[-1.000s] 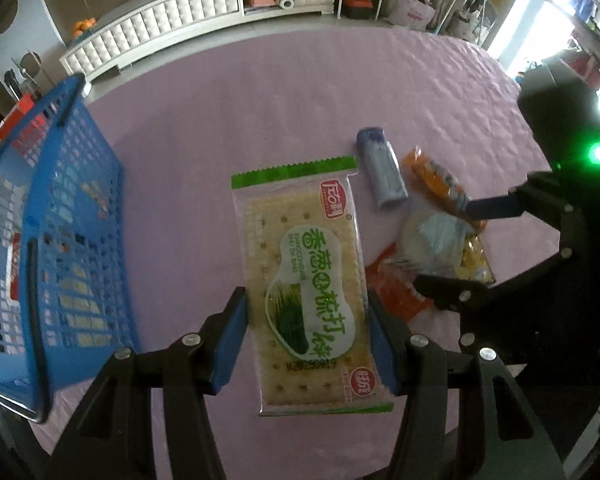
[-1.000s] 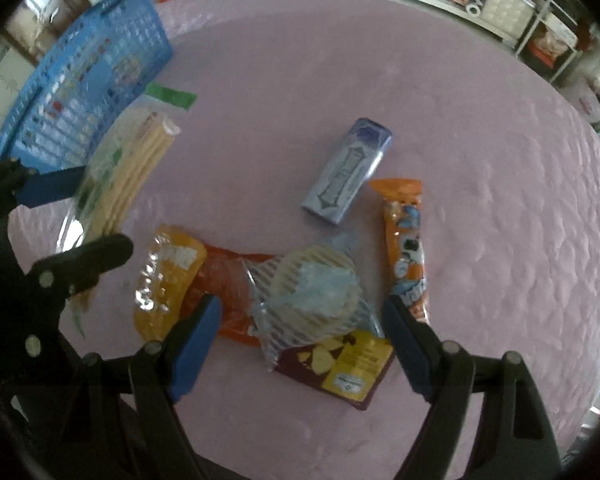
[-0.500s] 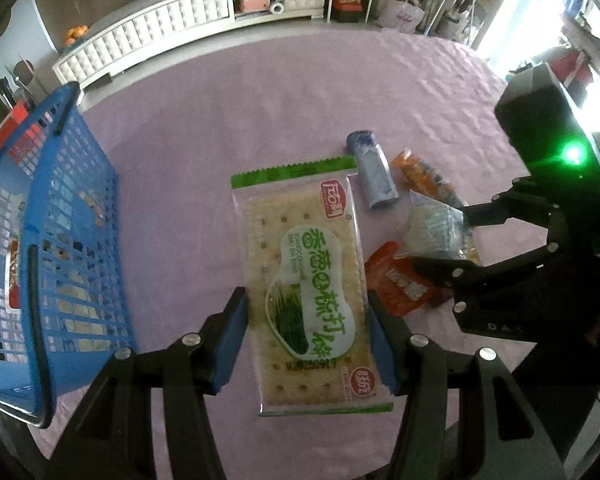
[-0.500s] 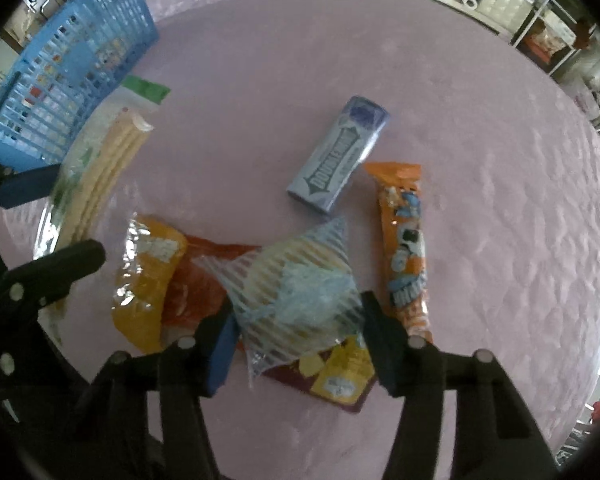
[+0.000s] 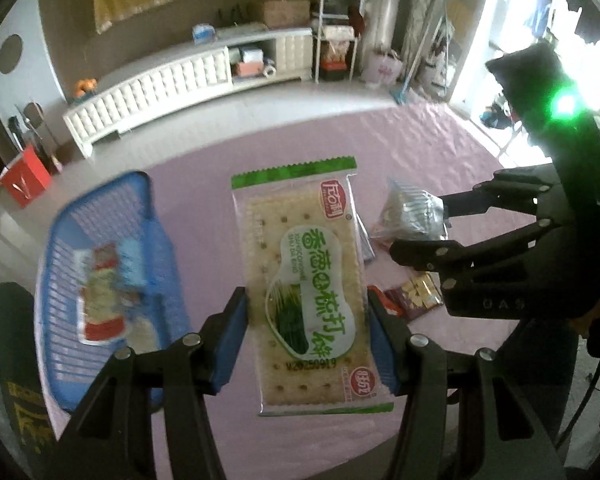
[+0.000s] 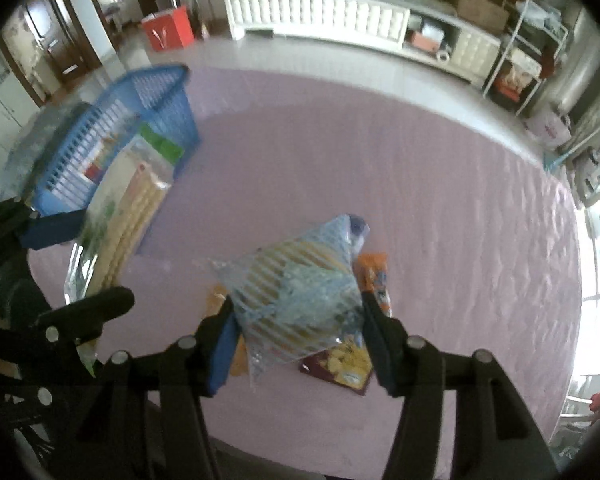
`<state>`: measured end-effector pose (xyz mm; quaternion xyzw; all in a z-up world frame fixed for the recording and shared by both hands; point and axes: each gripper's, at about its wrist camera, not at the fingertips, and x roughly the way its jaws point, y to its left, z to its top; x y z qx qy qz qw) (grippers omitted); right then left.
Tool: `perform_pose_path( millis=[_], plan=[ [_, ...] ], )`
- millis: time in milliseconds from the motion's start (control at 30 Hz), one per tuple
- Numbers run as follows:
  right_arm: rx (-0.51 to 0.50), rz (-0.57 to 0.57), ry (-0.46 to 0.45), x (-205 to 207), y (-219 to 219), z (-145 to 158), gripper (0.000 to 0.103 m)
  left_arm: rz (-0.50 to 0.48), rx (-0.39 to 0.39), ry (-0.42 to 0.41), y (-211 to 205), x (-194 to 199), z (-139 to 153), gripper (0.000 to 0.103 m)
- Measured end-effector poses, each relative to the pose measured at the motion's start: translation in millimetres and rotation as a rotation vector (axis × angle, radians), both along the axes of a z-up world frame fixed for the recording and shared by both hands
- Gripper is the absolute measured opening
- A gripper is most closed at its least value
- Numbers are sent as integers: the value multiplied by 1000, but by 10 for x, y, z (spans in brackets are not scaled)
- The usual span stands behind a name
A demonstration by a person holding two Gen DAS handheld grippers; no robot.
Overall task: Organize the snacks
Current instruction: 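Carry the cracker pack and striped bag with both grippers over the basket, then open the left gripper to drop the cracker pack into the basket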
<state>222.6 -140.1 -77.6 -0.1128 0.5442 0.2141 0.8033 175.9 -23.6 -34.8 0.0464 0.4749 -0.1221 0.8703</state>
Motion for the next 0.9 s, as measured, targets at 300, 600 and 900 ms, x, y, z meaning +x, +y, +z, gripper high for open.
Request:
perform_pose_path(
  millis=[300,600,900],
  plan=[
    [90,52,-70,-34,547,469,62,110,10,-51,783,-53,298,54],
    [97,161,-68,-23,1223,501,62,223,-7,-33,1468,-42,248,54],
    [56,182,-2,38,1577,177,62,256,-47,56,1722,118,-247,54]
  ],
)
